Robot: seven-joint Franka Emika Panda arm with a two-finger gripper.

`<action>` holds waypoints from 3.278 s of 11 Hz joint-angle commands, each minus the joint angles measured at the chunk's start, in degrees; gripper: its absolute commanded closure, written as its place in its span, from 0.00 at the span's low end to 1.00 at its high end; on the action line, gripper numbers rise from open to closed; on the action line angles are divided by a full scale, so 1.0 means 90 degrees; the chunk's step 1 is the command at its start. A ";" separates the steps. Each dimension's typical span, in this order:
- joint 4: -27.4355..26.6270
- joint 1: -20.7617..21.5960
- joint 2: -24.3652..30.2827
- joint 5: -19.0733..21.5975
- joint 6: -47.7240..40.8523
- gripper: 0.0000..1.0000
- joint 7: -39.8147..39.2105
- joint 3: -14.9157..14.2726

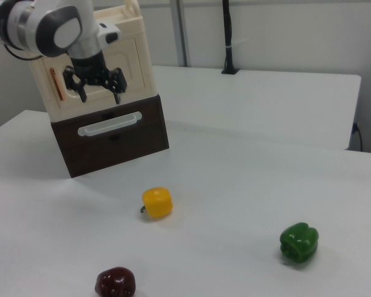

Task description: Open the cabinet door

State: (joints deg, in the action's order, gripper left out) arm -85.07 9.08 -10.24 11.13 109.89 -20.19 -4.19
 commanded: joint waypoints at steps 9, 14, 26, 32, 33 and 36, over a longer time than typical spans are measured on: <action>0.0234 0.1177 -0.0111 -0.0288 0.0757 0.14 -0.0374 0.0250; 0.0234 0.1373 -0.0268 -0.0299 0.1324 0.32 -0.0354 0.0260; 0.0078 0.1393 -0.0074 -0.0280 0.1005 1.00 -0.0442 0.0260; 0.0029 0.1053 0.0336 -0.0182 -0.0704 1.00 -0.1135 0.0163; 0.0009 0.0916 0.0463 -0.0182 -0.1006 0.98 -0.1136 0.0153; 0.0029 0.0369 0.0786 -0.0279 -0.2168 0.65 -0.1135 0.0143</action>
State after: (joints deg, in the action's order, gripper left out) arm -82.53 15.37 -7.89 8.64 100.90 -31.16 -3.13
